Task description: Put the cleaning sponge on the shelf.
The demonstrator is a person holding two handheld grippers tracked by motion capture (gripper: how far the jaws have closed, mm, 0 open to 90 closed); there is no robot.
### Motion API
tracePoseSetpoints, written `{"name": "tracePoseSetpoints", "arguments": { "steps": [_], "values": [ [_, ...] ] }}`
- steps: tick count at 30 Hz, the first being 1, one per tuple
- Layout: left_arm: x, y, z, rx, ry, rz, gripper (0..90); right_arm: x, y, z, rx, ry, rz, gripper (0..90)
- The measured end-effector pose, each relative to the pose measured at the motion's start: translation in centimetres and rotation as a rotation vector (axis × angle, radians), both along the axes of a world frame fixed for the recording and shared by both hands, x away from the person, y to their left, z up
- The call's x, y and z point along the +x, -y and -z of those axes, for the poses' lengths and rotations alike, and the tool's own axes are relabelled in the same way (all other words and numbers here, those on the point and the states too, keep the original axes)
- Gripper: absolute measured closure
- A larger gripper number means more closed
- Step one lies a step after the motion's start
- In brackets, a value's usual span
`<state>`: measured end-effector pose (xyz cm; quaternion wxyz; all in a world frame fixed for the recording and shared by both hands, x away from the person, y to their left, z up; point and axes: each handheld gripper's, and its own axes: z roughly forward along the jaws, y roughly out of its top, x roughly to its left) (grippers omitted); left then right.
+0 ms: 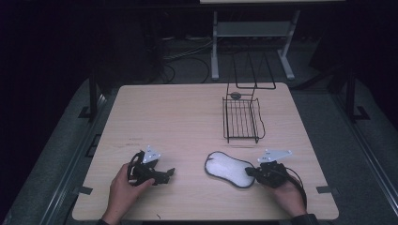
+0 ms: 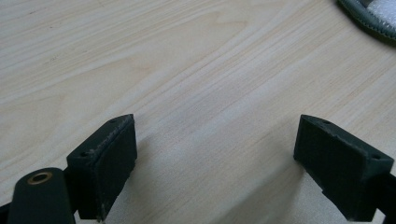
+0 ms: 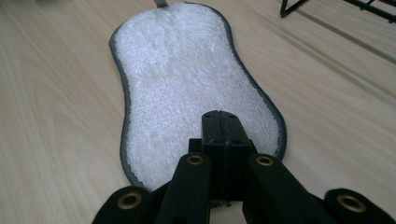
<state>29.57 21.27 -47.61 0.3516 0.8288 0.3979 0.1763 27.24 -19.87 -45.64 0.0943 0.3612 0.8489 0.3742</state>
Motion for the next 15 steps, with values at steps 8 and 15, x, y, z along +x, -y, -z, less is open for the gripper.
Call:
{"name": "tracePoseSetpoints", "arguments": {
  "steps": [8, 15],
  "values": [
    [0.0, 0.0, 0.0, -0.001, 0.000, 0.000, 12.4, -1.3, 0.0, 0.0, 0.014, -0.020, 0.003, 89.7],
    [0.0, 0.0, 0.0, -0.001, 0.000, -0.001, 12.4, -2.5, -0.2, -0.1, 0.016, -0.025, -0.013, 88.8]
  ]
}}
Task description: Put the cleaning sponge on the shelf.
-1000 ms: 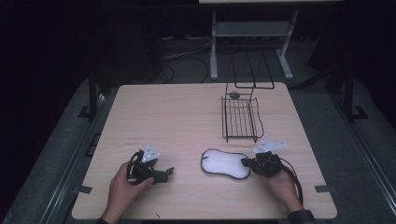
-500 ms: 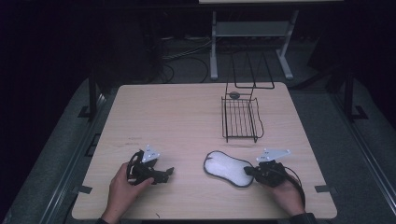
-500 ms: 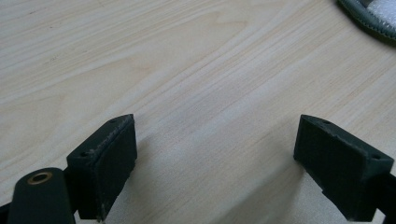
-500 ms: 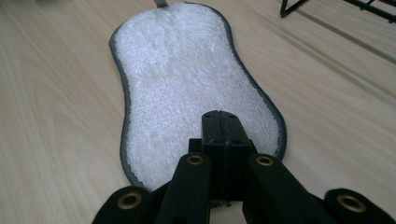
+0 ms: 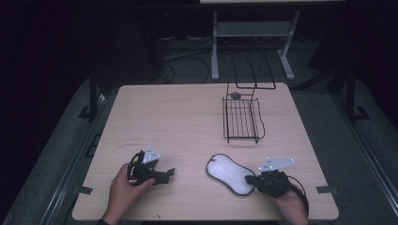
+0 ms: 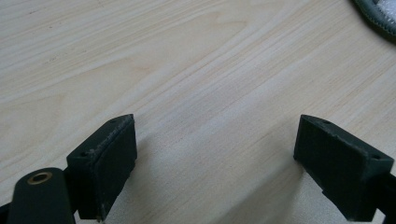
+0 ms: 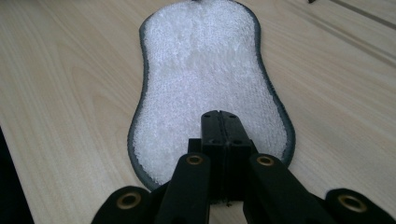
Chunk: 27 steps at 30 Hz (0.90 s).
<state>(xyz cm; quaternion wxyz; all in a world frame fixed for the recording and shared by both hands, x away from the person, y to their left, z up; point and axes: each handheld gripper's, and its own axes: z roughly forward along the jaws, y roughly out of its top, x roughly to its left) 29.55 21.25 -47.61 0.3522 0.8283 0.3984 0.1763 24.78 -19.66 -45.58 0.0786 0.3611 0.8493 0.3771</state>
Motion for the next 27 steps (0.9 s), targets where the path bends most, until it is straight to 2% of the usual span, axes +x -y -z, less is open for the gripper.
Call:
{"name": "tracePoseSetpoints", "arguments": {
  "steps": [1, 2, 3, 5, 8, 10, 11, 14, 18, 21, 24, 25, 27],
  "values": [
    [0.0, 0.0, 0.0, 0.000, 0.000, 0.000, 12.4, 0.0, 0.0, -0.1, 0.004, -0.002, -0.003, 84.6],
    [0.0, 0.0, 0.0, 0.000, 0.000, 0.000, 12.4, 0.0, 0.0, -0.1, 0.004, -0.002, -0.003, 84.6],
    [0.0, 0.0, 0.0, 0.000, 0.000, 0.000, 12.4, 0.1, 0.0, -0.1, 0.015, 0.003, -0.010, 77.2],
    [0.0, 0.0, 0.0, 0.000, 0.000, 0.000, 12.5, 0.2, 0.0, -0.2, 0.020, 0.006, -0.012, 74.1],
    [0.0, 0.0, 0.0, 0.000, 0.000, 0.000, 12.4, 0.3, 0.2, -0.4, 0.028, 0.040, 0.006, 60.6],
    [0.0, 0.0, 0.0, 0.000, 0.000, 0.000, 12.4, 0.2, 0.2, -0.5, 0.031, 0.054, 0.012, 58.0],
    [0.0, 0.0, 0.0, 0.000, 0.000, 0.000, 12.4, 0.3, 0.3, -0.6, 0.034, 0.072, 0.028, 48.2],
    [0.0, 0.0, 0.0, 0.000, 0.000, 0.000, 12.4, 0.5, 0.3, -0.7, 0.039, 0.085, 0.055, 37.1],
    [0.0, 0.0, 0.0, 0.000, 0.000, 0.000, 12.4, 1.1, 0.3, -0.6, 0.035, 0.076, 0.075, 23.1],
    [0.0, 0.0, 0.0, 0.000, 0.000, 0.000, 12.4, 1.7, 0.2, -0.4, 0.037, 0.045, 0.065, 14.3],
    [0.0, 0.0, 0.0, 0.000, 0.000, 0.000, 12.4, 2.2, 0.1, -0.3, 0.027, 0.038, 0.056, 11.7],
    [0.0, 0.0, 0.0, 0.000, 0.000, 0.000, 12.4, 2.7, 0.0, -0.3, 0.029, 0.024, 0.053, 7.1],
    [0.0, 0.0, 0.0, 0.000, 0.000, 0.000, 12.4, 3.0, -0.1, -0.4, 0.033, 0.016, 0.043, 4.0]
  ]
}}
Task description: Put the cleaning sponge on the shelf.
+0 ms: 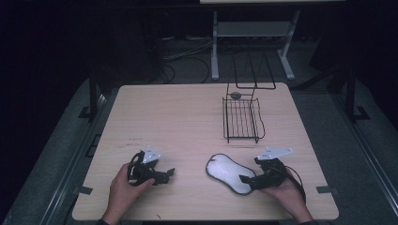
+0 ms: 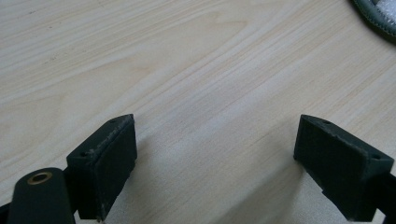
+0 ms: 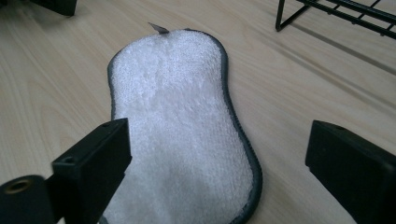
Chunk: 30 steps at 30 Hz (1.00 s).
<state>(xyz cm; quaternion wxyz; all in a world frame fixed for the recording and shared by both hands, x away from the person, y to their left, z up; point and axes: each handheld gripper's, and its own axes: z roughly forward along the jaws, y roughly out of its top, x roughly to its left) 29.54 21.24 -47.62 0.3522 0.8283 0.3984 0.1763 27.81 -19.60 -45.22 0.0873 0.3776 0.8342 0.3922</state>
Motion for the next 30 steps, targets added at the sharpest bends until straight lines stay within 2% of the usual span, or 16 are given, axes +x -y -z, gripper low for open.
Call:
{"name": "tracePoseSetpoints", "arguments": {
  "steps": [11, 15, 20, 21, 30],
  "values": [
    [0.0, 0.0, 0.0, 0.000, 0.000, 0.000, 12.4, 1.5, -1.1, -0.3, -0.021, -0.020, -0.023, 3.0],
    [0.0, 0.0, 0.0, 0.000, 0.000, 0.000, 12.4, 2.2, -2.1, -0.5, -0.036, -0.024, -0.035, 3.0],
    [0.0, 0.0, 0.0, 0.000, 0.000, 0.000, 12.4, 2.5, -3.0, -0.5, -0.042, -0.016, -0.048, 3.0],
    [0.0, 0.0, 0.0, 0.000, 0.000, 0.000, 12.4, 2.5, -3.5, -0.3, -0.056, -0.019, -0.066, 3.1],
    [0.0, 0.0, 0.0, 0.000, 0.000, 0.000, 12.4, 2.4, -4.9, 0.1, -0.092, -0.022, -0.102, 3.1]
  ]
}}
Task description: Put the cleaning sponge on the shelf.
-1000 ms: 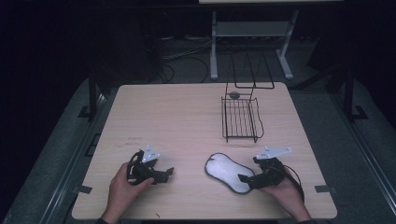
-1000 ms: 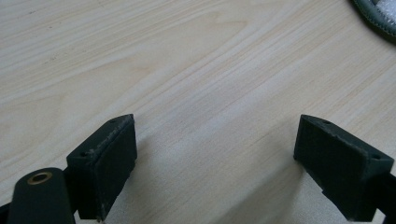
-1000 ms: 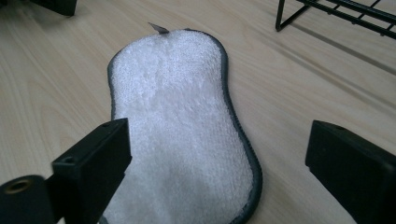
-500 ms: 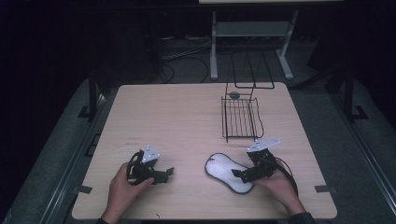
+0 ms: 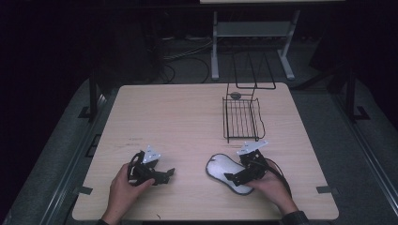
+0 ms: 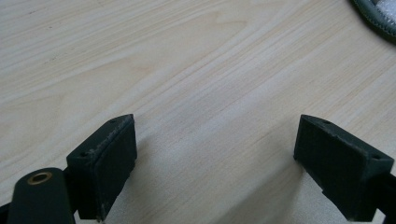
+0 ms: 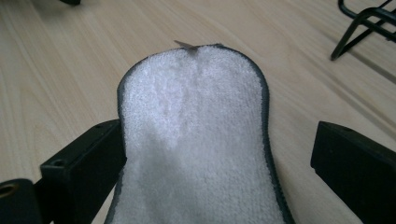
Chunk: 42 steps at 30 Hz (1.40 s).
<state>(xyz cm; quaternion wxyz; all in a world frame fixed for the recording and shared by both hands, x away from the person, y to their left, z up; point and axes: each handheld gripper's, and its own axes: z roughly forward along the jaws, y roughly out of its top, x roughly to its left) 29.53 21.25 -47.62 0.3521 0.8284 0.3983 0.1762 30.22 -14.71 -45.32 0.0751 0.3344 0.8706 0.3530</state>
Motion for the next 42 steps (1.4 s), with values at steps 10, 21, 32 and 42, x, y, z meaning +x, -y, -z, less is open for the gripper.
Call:
{"name": "tracePoseSetpoints", "arguments": {
  "steps": [10, 21, 32, 42],
  "values": [
    [0.0, 0.0, 0.0, 0.000, 0.000, 0.000, 12.4, 0.1, -1.2, 1.0, -0.056, -0.015, -0.015, 3.1],
    [0.0, 0.0, 0.0, 0.001, 0.000, 0.001, 12.4, 0.1, -1.6, 1.4, -0.100, -0.013, -0.024, 3.5],
    [0.0, 0.0, 0.0, 0.000, 0.000, 0.000, 12.4, 0.0, -1.4, 1.1, -0.087, -0.025, -0.065, 14.4],
    [0.0, 0.0, 0.0, 0.000, 0.000, 0.000, 12.4, 0.0, -0.7, 0.5, -0.041, -0.023, -0.056, 25.1]
  ]
}}
